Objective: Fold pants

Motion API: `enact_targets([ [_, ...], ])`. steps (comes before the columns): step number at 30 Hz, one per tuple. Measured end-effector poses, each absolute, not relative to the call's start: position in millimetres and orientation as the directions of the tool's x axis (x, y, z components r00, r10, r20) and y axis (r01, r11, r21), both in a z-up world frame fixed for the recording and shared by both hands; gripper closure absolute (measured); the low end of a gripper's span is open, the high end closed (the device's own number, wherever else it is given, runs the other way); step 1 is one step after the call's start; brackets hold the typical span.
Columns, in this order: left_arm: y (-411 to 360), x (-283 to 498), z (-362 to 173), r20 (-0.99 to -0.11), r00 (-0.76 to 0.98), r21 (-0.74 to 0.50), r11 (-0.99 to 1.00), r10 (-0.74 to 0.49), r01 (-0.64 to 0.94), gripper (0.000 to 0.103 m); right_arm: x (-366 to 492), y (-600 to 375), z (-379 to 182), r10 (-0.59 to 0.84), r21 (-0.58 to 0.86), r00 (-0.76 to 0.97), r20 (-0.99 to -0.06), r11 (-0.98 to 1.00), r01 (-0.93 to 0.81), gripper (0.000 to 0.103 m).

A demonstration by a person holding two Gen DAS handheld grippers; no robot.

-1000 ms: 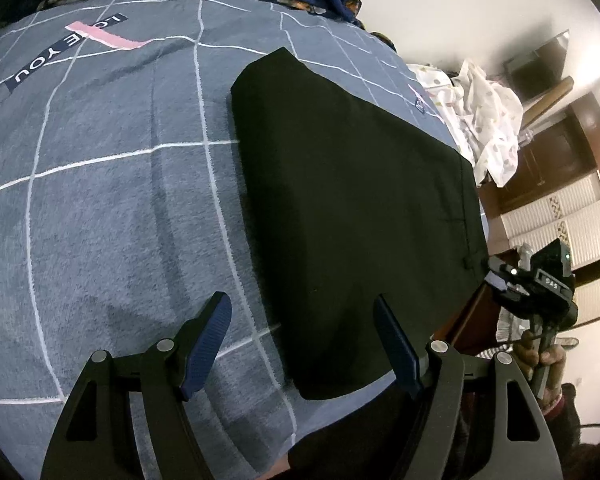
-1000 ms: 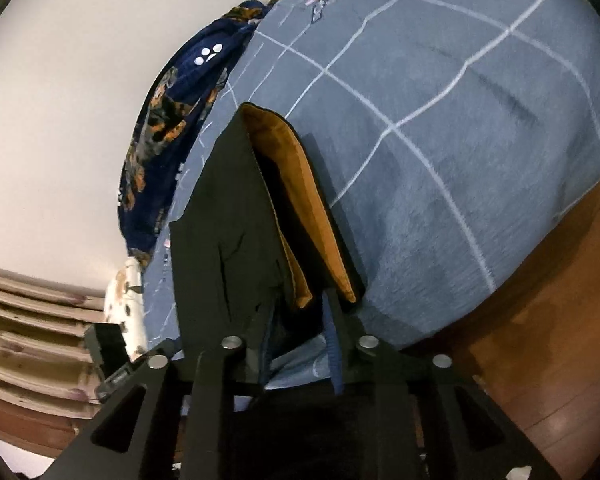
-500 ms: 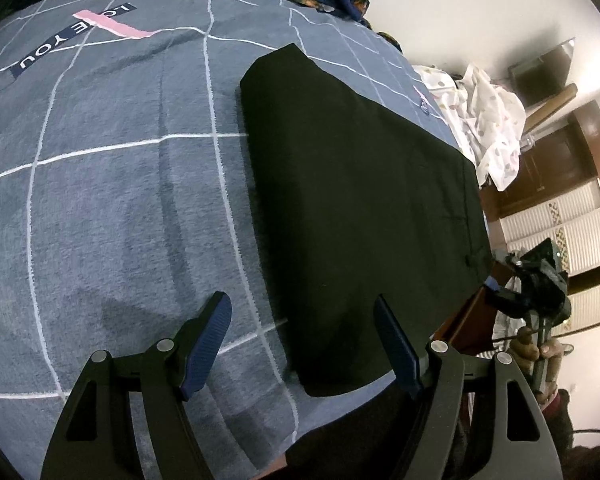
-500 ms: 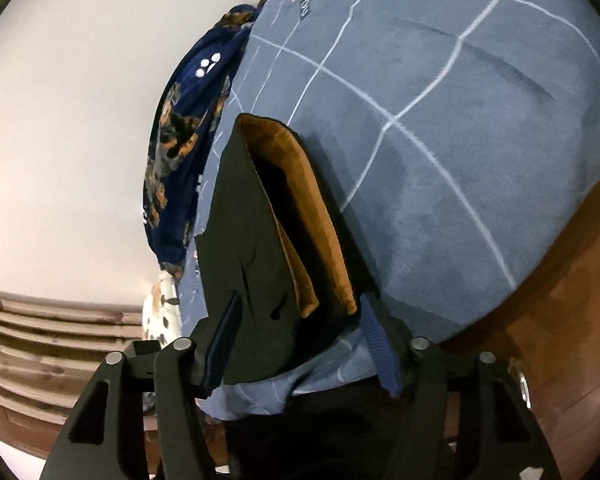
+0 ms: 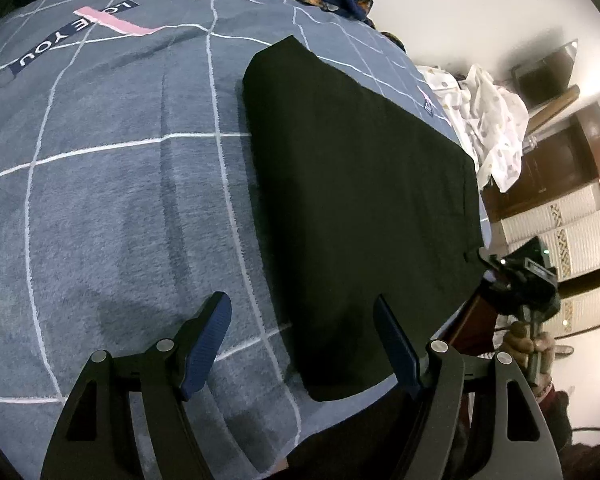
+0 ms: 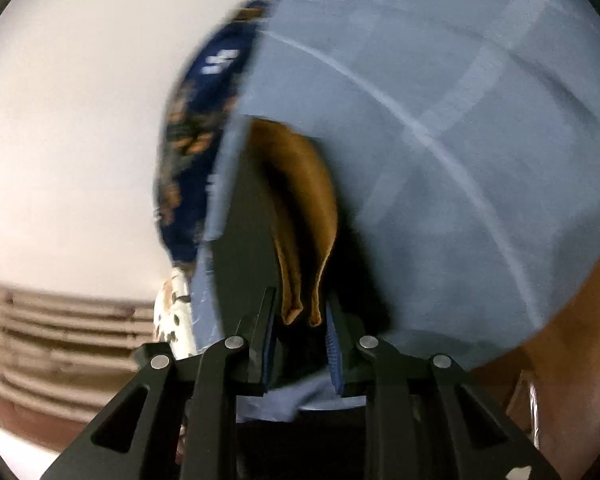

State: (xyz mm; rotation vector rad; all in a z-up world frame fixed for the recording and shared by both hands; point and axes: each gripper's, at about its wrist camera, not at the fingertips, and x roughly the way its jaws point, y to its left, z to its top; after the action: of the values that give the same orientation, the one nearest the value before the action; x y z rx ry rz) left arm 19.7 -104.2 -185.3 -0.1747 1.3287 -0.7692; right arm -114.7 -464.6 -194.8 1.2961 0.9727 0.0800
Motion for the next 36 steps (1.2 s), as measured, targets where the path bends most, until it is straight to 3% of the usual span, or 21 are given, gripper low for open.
enact_targets([
  [5,-107,21,-185,-0.803,0.042,-0.53,0.743,-0.595,0.408,0.028,-109,-461,-183,0.544,0.816,0.608,-0.578,0.391,0.426,0.077],
  [7,-109,22,-185,-0.799,0.044,-0.533,0.74,-0.6,0.411,0.028,-106,-463,-173,0.519,0.794,0.604,-0.605,0.446,0.412,0.07],
  [9,-108,22,-185,-0.787,0.041,-0.546,0.726,-0.615,0.418,0.028,-101,-469,-164,0.492,0.778,0.613,-0.618,0.494,0.388,0.05],
  [11,-107,23,-186,-0.777,0.035,-0.558,0.713,-0.629,0.424,0.028,-95,-474,-163,0.482,0.758,0.602,-0.637,0.535,0.374,0.04],
  [25,-119,47,-197,-0.645,-0.116,-0.704,0.528,-0.755,0.475,0.028,-25,-456,-184,0.599,0.716,0.419,-0.682,0.665,0.213,0.039],
  [30,-133,62,-205,-0.565,-0.219,-0.785,0.436,-0.795,0.441,0.027,-16,-457,-188,0.67,0.756,0.373,-0.642,0.636,0.157,0.037],
  [36,-154,69,-203,-0.574,-0.29,-0.782,0.407,-0.766,0.472,0.027,1,-443,-192,0.73,0.788,0.328,-0.6,0.61,0.086,0.037],
])
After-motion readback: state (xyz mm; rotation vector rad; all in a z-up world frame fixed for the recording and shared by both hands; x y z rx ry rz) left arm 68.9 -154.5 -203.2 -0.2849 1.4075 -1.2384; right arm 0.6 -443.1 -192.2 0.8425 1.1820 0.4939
